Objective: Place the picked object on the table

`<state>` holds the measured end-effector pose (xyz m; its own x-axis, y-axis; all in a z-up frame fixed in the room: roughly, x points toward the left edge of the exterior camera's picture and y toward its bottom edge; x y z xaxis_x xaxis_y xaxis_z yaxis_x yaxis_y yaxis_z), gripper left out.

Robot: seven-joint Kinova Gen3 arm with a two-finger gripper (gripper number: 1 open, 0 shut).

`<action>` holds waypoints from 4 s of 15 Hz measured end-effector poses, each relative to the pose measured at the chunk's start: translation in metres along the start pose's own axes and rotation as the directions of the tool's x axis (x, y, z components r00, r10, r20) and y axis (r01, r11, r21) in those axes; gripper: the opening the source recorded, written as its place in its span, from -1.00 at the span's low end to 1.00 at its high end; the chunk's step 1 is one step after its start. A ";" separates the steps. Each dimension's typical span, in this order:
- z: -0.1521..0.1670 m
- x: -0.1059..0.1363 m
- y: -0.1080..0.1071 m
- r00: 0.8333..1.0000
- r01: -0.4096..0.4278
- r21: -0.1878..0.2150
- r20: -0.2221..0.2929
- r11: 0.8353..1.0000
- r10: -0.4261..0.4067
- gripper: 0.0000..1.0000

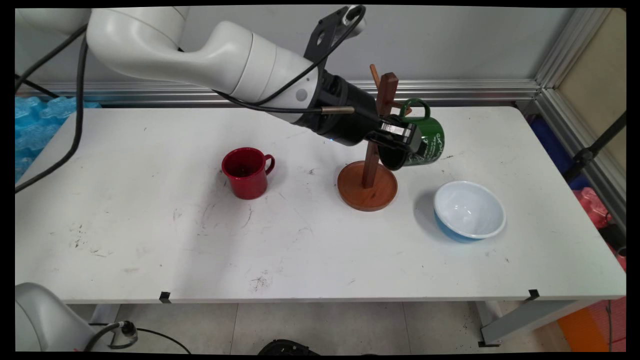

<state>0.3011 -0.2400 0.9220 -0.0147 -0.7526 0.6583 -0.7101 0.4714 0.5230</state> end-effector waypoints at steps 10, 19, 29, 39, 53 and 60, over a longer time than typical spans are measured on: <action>-0.014 -0.009 0.012 0.999 -0.021 -0.018 0.027 1.000 0.021 -1.00; -0.053 -0.026 -0.003 0.985 -0.104 0.076 0.145 0.992 0.093 -1.00; -0.097 -0.049 -0.025 0.933 -0.180 0.242 0.348 0.953 0.087 -1.00; -0.124 -0.073 -0.035 0.796 -0.314 0.309 0.601 0.898 0.072 -1.00; -0.099 -0.076 -0.044 0.631 -0.452 0.315 0.774 0.835 0.049 -1.00; -0.070 -0.074 -0.052 0.579 -0.484 0.324 0.815 0.813 0.020 -1.00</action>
<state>0.3883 -0.1760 0.8842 -0.5965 -0.8011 -0.0503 -0.7981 0.5986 -0.0686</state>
